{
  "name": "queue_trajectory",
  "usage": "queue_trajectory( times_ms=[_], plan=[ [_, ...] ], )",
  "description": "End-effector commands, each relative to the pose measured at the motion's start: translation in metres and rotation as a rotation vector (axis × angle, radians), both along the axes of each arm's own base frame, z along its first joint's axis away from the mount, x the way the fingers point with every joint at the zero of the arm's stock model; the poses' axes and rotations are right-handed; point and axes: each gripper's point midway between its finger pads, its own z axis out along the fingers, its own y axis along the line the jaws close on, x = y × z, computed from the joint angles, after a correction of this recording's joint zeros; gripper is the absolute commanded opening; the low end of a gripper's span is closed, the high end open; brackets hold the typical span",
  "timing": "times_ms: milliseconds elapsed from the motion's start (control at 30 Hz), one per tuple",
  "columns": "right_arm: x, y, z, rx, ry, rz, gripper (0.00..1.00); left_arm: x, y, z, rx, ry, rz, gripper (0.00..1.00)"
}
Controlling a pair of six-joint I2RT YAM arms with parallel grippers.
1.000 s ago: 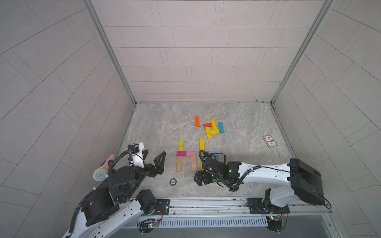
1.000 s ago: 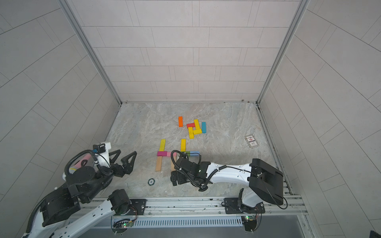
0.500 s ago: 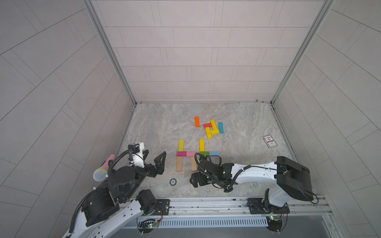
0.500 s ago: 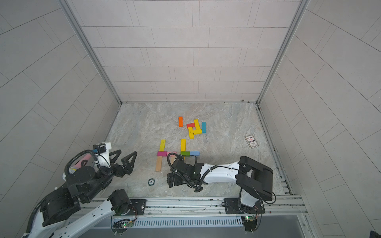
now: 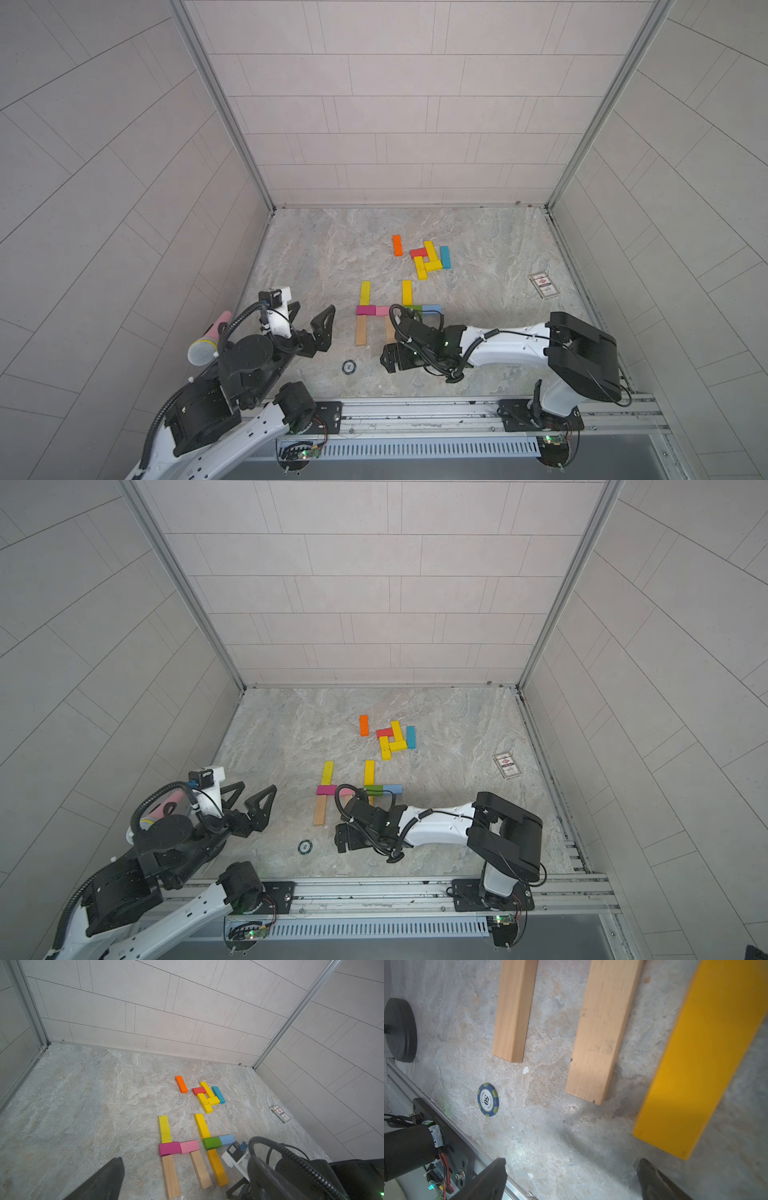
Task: Assemble the letter h with building blocks
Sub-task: Assemble the building block at the center of the board.
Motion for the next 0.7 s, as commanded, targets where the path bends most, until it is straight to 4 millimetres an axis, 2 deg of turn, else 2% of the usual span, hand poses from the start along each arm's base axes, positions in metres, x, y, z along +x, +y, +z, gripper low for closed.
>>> queue_trajectory(
  times_ms=[0,667],
  plan=[
    [0.004,0.001,-0.004,-0.011,0.005,-0.027,1.0,0.004,0.0,-0.002,0.019,-0.003,0.012,1.0],
    [0.015,-0.004,-0.008,-0.029,0.0,-0.055,1.0,0.004,-0.001,-0.003,0.025,0.001,0.014,1.0]
  ],
)
